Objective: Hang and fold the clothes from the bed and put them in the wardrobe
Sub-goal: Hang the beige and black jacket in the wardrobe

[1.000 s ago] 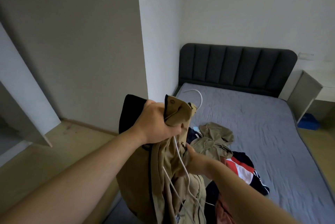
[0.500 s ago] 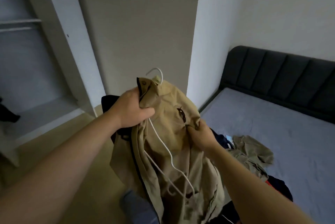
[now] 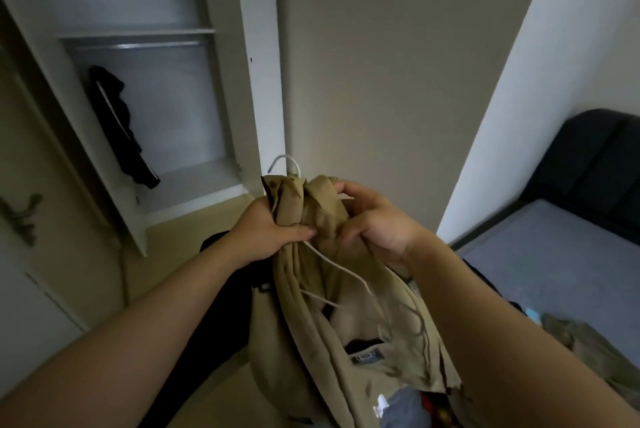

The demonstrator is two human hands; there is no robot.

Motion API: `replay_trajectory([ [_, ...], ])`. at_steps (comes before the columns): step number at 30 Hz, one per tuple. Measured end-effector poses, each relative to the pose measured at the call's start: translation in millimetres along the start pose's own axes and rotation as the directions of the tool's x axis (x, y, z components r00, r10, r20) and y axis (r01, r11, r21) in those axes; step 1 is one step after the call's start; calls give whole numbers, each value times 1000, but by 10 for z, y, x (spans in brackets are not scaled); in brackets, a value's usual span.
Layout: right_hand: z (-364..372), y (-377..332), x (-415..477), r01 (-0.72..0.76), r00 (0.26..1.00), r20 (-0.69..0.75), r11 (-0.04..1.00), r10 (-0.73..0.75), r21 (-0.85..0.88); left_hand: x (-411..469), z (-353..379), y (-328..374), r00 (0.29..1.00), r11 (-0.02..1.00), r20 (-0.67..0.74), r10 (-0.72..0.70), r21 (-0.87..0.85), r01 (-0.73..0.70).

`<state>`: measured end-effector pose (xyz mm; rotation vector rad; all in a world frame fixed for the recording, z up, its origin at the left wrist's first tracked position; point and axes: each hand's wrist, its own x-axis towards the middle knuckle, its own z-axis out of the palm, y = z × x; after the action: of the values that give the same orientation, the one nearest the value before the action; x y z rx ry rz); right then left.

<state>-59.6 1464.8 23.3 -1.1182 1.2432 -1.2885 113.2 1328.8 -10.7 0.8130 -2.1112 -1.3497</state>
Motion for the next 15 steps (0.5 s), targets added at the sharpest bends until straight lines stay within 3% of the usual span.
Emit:
replay_trajectory([
  [3,54,110,369,-39,995,-98,989,25,-143,168,-233,-151,991,989,-103,-83,-129,69],
  [5,97,202,627,-147,977,-191,944,92,-295,319,-392,-229,983,980,-156,-95,-190,64],
  [9,211,362,1098,-336,941,-130,843,311,-421,601,-777,-320,993,978,-93,-67,-201,48],
  [12,257,422,1447,-289,956,-57,886,288,-364,778,-1121,-409,999,987,-19,-41,-156,37],
  [15,218,441,1814,-194,979,-101,968,180,-157,956,-1495,-510,999,996,-30,-33,-87,30],
])
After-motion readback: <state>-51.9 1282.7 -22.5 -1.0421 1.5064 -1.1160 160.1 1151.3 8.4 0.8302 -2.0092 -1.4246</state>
